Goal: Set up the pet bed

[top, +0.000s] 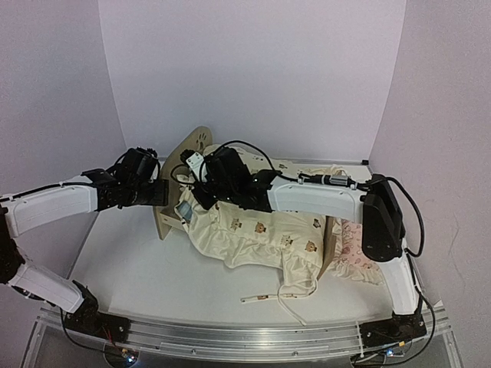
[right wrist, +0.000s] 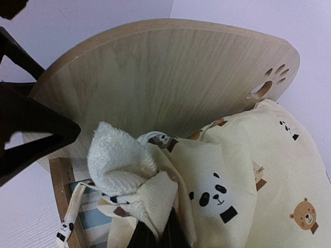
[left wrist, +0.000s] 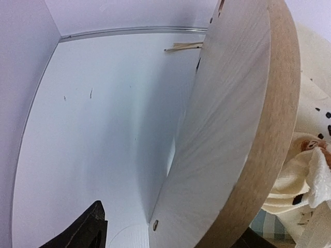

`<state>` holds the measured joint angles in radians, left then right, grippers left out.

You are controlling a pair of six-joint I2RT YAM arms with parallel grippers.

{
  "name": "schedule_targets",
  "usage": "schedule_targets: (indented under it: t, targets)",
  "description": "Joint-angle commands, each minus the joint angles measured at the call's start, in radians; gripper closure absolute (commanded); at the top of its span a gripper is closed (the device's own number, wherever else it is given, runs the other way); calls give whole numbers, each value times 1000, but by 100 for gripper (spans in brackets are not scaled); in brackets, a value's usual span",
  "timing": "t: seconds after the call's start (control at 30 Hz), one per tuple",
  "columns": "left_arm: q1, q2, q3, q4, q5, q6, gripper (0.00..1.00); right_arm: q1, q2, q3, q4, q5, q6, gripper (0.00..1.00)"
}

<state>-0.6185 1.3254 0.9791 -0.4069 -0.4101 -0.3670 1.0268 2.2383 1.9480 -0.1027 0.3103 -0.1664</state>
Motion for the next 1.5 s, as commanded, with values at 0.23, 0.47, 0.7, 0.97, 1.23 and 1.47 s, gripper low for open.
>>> schedule_targets:
  t: [0.23,0.47,0.7,0.97,1.23,1.47]
  targets:
    - [20,55,6,205,185,107,86,-31,-93,-42,-67,51,78,99]
    - [20,52,60,178,178,96,100,-27,-201,-64,-171,-6,141,76]
    - [19,57,104,158,169,89,100,22,-305,-72,-326,10,184,46]
    - [19,65,147,130,169,89,100,69,-399,-216,-386,-34,326,37]
    - [19,63,195,82,173,89,100,194,-331,-394,-99,-63,419,52]
    - [19,55,230,45,173,80,100,201,-206,-585,386,54,551,66]
